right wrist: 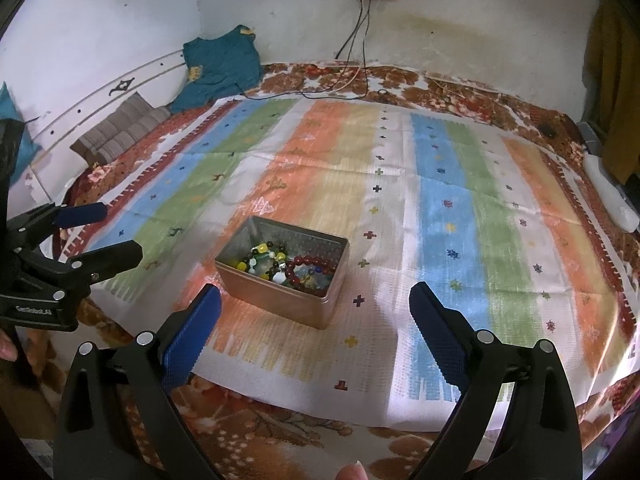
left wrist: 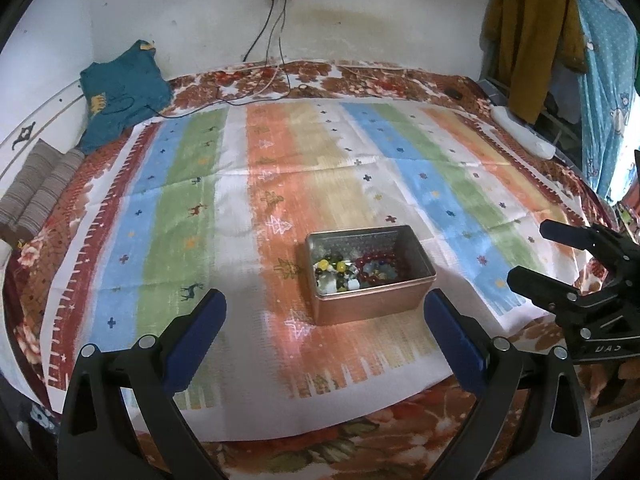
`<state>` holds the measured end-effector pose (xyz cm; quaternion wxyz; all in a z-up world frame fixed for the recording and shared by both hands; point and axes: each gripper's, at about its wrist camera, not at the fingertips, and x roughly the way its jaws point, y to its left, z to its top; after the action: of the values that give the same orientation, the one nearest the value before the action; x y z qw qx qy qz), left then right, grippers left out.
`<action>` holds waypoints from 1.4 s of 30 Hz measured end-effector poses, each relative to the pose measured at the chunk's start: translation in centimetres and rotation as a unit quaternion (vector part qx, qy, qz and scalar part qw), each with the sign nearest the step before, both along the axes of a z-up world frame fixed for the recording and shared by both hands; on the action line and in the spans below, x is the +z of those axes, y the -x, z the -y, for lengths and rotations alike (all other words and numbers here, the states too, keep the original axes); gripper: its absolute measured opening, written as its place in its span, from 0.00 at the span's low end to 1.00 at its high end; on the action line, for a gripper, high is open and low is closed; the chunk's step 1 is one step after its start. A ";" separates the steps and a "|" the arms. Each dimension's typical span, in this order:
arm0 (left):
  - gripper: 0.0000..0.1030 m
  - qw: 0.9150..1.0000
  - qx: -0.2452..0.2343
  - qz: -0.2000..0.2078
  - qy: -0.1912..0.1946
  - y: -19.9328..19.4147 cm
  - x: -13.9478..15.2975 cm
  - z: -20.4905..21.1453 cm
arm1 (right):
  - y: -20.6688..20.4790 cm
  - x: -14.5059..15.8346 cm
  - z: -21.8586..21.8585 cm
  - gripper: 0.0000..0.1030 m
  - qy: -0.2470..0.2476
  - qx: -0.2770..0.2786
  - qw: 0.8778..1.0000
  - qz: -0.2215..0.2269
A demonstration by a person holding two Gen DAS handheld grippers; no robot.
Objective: Organize jewelry
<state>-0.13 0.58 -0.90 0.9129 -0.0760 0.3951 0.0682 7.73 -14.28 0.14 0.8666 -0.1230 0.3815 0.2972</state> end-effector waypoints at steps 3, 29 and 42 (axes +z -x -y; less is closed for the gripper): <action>0.94 1.000 -0.004 0.005 -0.011 0.1 0.1 0.3 | 0.1 0.4 0.5 0.93 -0.016 -0.009 1.000 0.008; 0.94 0.998 -0.027 0.045 -0.024 1.2 1.0 1.4 | 1.4 0.6 0.2 0.93 -0.012 0.003 0.999 0.030; 0.94 0.998 -0.029 0.044 -0.024 1.3 1.0 1.5 | 1.6 0.6 0.3 0.93 -0.014 0.004 1.000 0.027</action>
<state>-1.39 -0.90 0.11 0.9327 -0.0455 0.3544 0.0481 6.16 -14.62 0.77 0.8772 -0.1198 0.3532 0.3024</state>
